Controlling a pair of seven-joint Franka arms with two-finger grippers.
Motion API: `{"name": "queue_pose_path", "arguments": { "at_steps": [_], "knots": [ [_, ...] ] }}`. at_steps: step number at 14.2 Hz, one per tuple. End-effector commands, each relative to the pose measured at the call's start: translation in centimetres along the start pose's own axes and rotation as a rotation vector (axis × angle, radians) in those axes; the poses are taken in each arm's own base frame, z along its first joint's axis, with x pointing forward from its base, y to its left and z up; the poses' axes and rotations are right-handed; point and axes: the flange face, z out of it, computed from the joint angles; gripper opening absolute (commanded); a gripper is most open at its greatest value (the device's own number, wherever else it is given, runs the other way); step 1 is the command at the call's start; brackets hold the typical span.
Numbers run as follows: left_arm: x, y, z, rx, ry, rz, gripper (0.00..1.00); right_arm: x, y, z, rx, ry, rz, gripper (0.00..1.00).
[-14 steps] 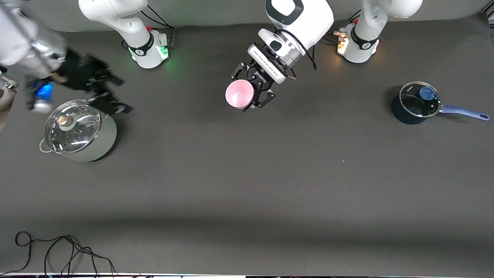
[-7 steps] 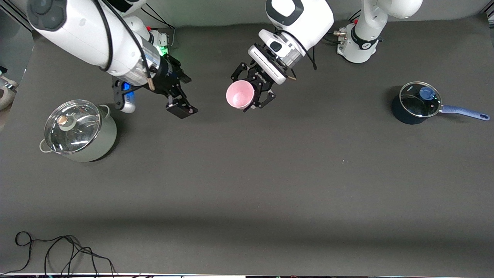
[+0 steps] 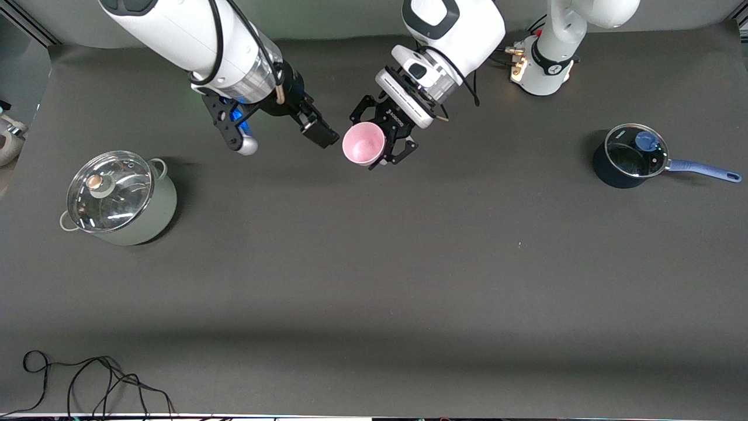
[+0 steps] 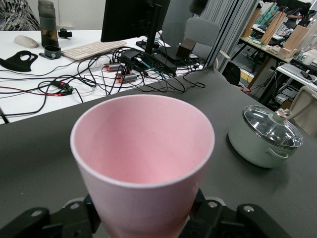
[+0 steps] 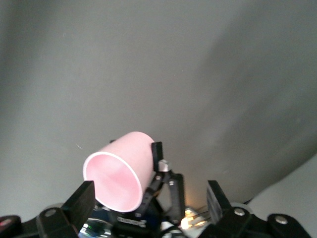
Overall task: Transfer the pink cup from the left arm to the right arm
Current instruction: 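Reach the right gripper toward the pink cup held by the left gripper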
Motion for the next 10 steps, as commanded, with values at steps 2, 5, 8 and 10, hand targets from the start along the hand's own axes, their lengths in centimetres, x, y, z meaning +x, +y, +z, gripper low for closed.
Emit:
{"name": "queue_pose_path", "arguments": {
  "at_steps": [2,5,8,10],
  "knots": [
    [0.0,0.2,-0.1,0.006,0.003,-0.017,0.36,-1.3,0.1,0.9,-0.065,0.024,-0.204,0.99],
    [-0.1,0.3,-0.1,0.005,0.003,-0.018,0.36,-2.8,-0.7,3.4,-0.095,0.056,-0.215,0.99],
    [-0.1,0.3,-0.1,0.005,0.003,-0.018,0.36,-2.3,-1.6,5.0,-0.103,0.056,-0.205,0.99],
    [-0.1,0.2,-0.1,0.005,0.001,-0.018,0.36,-2.4,-1.9,4.9,-0.084,0.056,-0.205,0.99]
  ]
}}
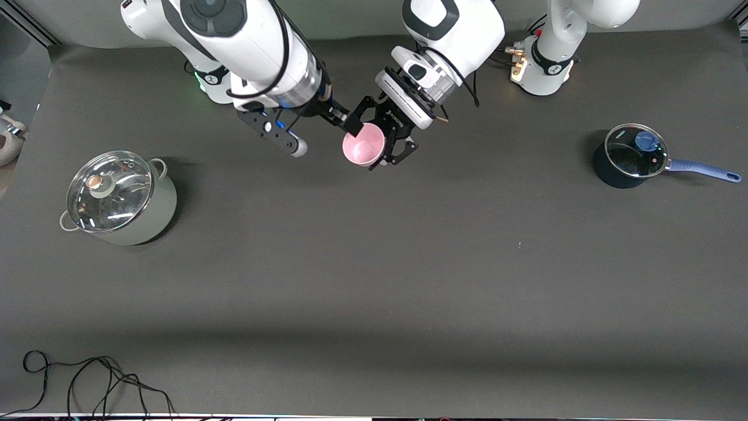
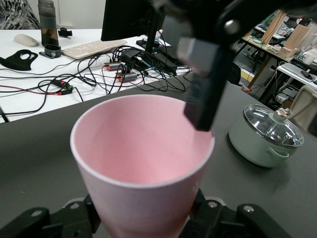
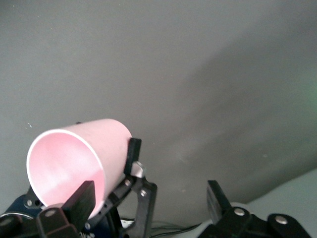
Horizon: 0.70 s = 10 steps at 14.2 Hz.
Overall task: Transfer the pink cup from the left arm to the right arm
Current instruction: 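Reach the right gripper toward the pink cup held by the left gripper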
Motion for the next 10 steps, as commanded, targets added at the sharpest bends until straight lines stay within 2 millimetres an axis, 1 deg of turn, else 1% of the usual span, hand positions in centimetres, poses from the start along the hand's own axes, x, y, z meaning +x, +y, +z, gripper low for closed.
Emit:
{"name": "queue_pose_path", "arguments": {
  "at_steps": [1,3,4,5,6,9,10],
  "knots": [
    [0.0,0.3,-0.2,0.005,0.004,-0.017,0.36,0.0,-0.7,-0.4,0.023,0.019,-0.005,0.99],
    [0.0,0.3,-0.2,0.005,0.004,-0.017,0.36,0.1,-1.0,0.3,0.012,0.016,-0.003,0.99],
    [0.0,0.3,-0.2,0.005,0.004,-0.017,0.37,-0.2,-1.3,0.8,0.010,0.023,-0.010,0.80],
    [0.0,0.3,-0.2,0.005,0.004,-0.017,0.37,-0.3,-1.5,0.9,0.011,0.042,-0.014,0.38],
    [0.0,0.3,-0.2,0.005,0.004,-0.017,0.37,-0.4,-1.5,1.0,0.012,0.042,-0.015,0.00],
    [0.0,0.2,-0.2,0.006,0.004,-0.018,0.37,-0.4,-1.5,0.9,0.015,0.044,-0.017,0.00],
    [-0.1,0.2,-0.1,0.006,0.003,-0.018,0.38,-0.3,-1.5,0.7,0.017,0.045,-0.016,0.00]
  ]
}}
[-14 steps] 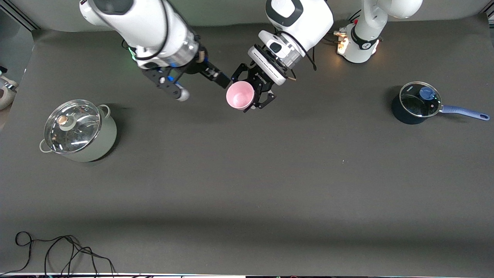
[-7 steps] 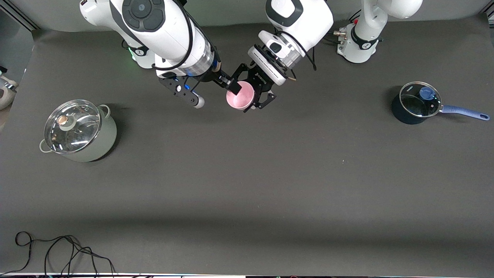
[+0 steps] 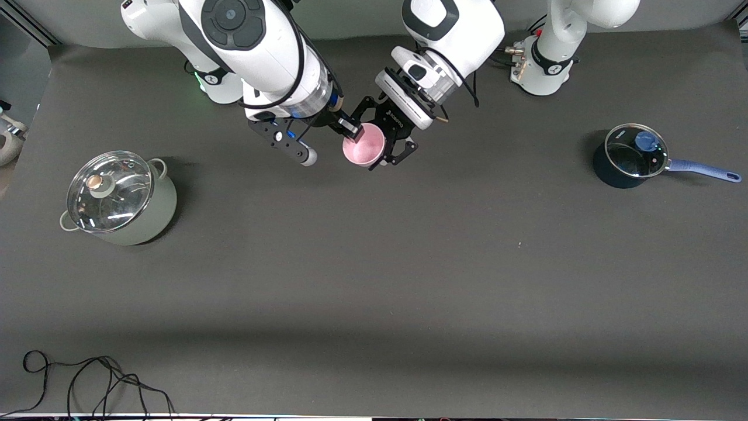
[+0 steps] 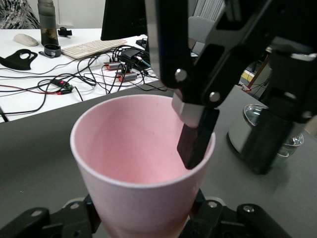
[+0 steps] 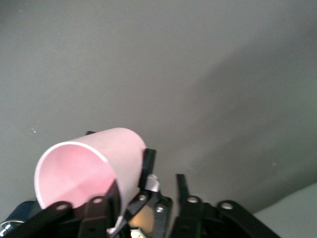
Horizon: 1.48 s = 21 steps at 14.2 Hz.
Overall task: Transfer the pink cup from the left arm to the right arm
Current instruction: 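Close the right gripper on the cup while the left gripper opens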
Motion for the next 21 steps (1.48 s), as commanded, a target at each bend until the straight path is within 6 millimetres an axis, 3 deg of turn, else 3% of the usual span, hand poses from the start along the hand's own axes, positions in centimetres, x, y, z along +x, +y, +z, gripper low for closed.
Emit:
{"name": "queue_pose_path", "arguments": {
  "at_steps": [1,5,6,7,10,13,15,17,21],
  "knots": [
    [0.1,0.0,-0.2,0.009,0.005,-0.018,0.38,0.0,-0.3,-0.5,0.003,0.019,-0.010,0.00],
    [0.1,-0.1,-0.2,0.010,0.005,-0.019,0.51,0.5,-0.2,-0.7,0.007,0.021,-0.009,0.00],
    [0.1,-0.1,-0.2,0.010,0.005,-0.019,0.65,0.7,-0.2,-0.8,0.007,0.022,-0.011,0.00],
    [0.1,-0.1,-0.2,0.010,0.005,-0.019,0.98,0.9,-0.1,-0.8,0.008,0.022,-0.014,0.00],
    [0.0,-0.2,-0.2,0.012,0.004,-0.021,1.00,1.6,0.1,-1.3,0.014,0.028,-0.044,0.00],
    [-0.1,-0.5,-0.1,0.017,0.001,-0.024,1.00,5.0,1.3,-2.8,0.026,0.055,-0.091,0.00],
    [-0.7,-1.5,0.3,0.034,-0.012,-0.037,1.00,7.7,3.4,-5.2,0.037,0.081,-0.143,0.00],
    [-1.3,-4.3,1.0,0.067,-0.028,-0.063,1.00,11.5,6.6,-7.4,0.006,0.099,-0.242,0.00],
    [1.0,-13.5,0.7,-0.065,-0.003,-0.182,1.00,18.4,13.4,-11.0,-0.061,0.130,-0.293,0.00]
  ]
}}
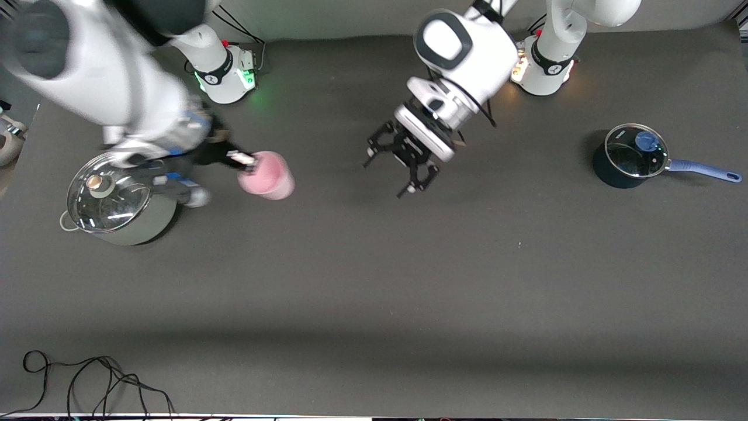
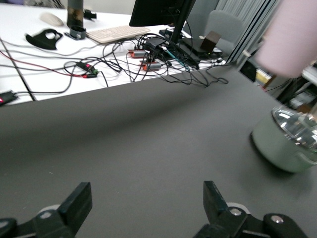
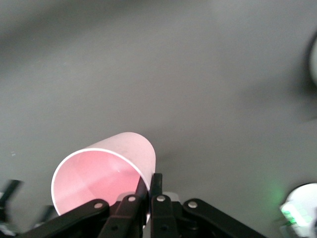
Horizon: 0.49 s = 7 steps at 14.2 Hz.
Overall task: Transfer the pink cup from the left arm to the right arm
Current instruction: 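Carry the cup with the right gripper while the left gripper withdraws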
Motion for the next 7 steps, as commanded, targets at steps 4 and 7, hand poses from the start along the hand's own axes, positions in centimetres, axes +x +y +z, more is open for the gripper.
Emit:
{"name": "queue_pose_path", "arguments": {
  "at_steps": [4,7],
  "knots": [
    [2.4,-10.6,-2.7,-0.213,0.002,-0.111,1.00,4.7,10.3,-0.6,-0.089,0.006,-0.137,0.00],
    [3.2,-14.7,-4.7,-0.317,-0.119,-0.147,1.00,7.7,13.9,2.0,-0.150,0.015,-0.242,0.00]
  ]
}}
